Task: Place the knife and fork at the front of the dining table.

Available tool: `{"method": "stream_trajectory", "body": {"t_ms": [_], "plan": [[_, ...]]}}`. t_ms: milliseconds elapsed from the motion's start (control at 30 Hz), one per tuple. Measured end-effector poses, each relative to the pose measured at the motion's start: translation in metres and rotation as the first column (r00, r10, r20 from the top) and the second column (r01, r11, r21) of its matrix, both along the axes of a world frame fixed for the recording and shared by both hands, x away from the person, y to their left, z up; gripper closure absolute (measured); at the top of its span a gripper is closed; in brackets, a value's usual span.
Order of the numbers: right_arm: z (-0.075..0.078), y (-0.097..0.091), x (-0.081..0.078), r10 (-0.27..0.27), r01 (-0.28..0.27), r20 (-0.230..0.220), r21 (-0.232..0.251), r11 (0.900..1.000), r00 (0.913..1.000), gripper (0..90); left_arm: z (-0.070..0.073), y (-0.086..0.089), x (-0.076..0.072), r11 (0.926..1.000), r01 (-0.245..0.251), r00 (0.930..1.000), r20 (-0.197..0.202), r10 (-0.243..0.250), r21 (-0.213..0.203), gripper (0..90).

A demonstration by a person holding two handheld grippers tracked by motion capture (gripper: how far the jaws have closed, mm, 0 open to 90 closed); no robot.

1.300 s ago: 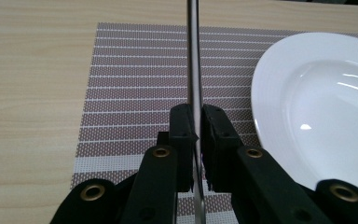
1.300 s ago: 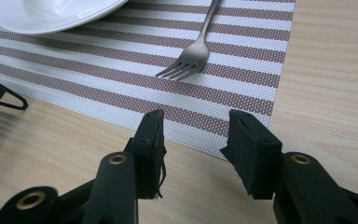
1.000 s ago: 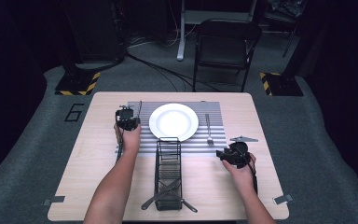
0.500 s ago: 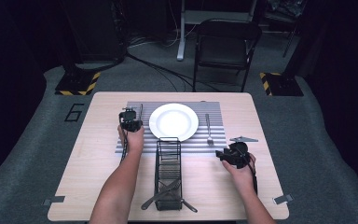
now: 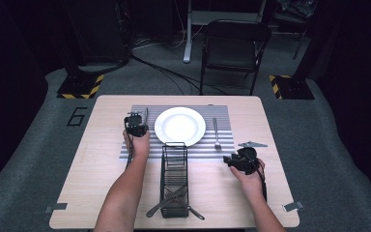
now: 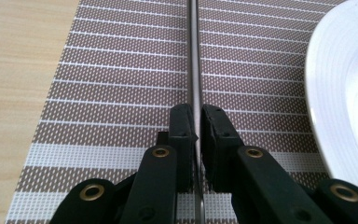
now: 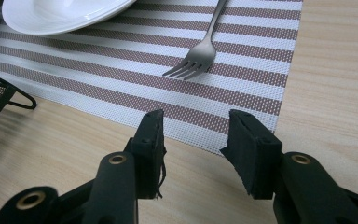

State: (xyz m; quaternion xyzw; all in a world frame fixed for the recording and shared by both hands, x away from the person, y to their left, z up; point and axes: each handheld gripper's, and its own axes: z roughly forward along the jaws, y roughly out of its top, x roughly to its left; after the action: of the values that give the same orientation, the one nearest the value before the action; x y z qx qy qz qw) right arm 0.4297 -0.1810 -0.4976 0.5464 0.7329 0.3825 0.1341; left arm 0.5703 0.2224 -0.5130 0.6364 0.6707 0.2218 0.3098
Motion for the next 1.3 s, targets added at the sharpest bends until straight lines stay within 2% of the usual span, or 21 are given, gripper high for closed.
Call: {"method": "stream_trajectory", "body": {"t_ms": [67, 133, 400, 567, 633, 767, 833, 1033, 1200, 1300], "plan": [[0.0, 0.0, 0.0, -0.002, 0.002, 0.003, 0.002, 1.0, 1.0, 55.8, 0.001, -0.001, 0.002, 1.0, 0.002, 1.0, -0.008, -0.002, 0.006, 82.3], [0.0, 0.0, 0.0, -0.002, 0.002, 0.002, 0.001, 1.0, 1.0, 55.8, 0.002, -0.001, 0.003, 0.9999, -0.007, 0.9998, -0.016, 0.007, -0.011, 81.8], [0.0, 0.0, 0.0, 0.0, 0.0, 0.001, -0.001, 1.0, 1.0, 55.8, 0.002, -0.002, 0.002, 0.9999, 0.005, 1.0, -0.008, -0.005, 0.011, 81.8], [0.0, 0.0, 0.0, 0.001, -0.001, 0.001, -0.001, 1.0, 1.0, 55.8, 0.001, 0.0, 0.002, 0.9999, 0.013, 0.9999, -0.008, -0.013, 0.001, 80.7], [0.0, 0.0, 0.0, -0.001, 0.001, 0.002, -0.002, 1.0, 1.0, 55.8, 0.001, 0.001, 0.002, 0.9997, 0.022, 0.9997, -0.005, -0.022, 0.009, 78.7], [0.0, 0.0, 0.0, 0.002, -0.001, 0.003, -0.005, 1.0, 1.0, 55.8, 0.001, 0.003, 0.001, 0.9991, 0.042, 0.9991, -0.001, -0.042, 0.012, 66.6], [0.0, 0.0, 0.0, 0.001, -0.001, 0.003, -0.005, 1.0, 1.0, 55.8, 0.002, 0.006, 0.001, 0.9989, 0.044, 0.999, -0.003, -0.044, 0.017, 63.7], [0.0, 0.0, 0.0, -0.003, 0.003, 0.003, -0.003, 1.0, 1.0, 55.9, 0.007, 0.019, -0.003, 0.9992, 0.039, 0.9992, 0.001, -0.039, 0.005, 59.4], [0.0, 0.0, 0.001, -0.004, 0.004, 0.002, -0.005, 1.0, 1.0, 55.9, 0.012, 0.027, -0.01, 0.9975, 0.069, 0.9975, -0.012, -0.069, 0.014, 55.7], [0.0, 0.001, 0.001, -0.006, 0.006, 0.002, -0.005, 1.0, 1.0, 55.8, 0.012, 0.03, -0.016, 0.9957, 0.093, 0.9957, -0.008, -0.093, -0.004, 55.1]]}}
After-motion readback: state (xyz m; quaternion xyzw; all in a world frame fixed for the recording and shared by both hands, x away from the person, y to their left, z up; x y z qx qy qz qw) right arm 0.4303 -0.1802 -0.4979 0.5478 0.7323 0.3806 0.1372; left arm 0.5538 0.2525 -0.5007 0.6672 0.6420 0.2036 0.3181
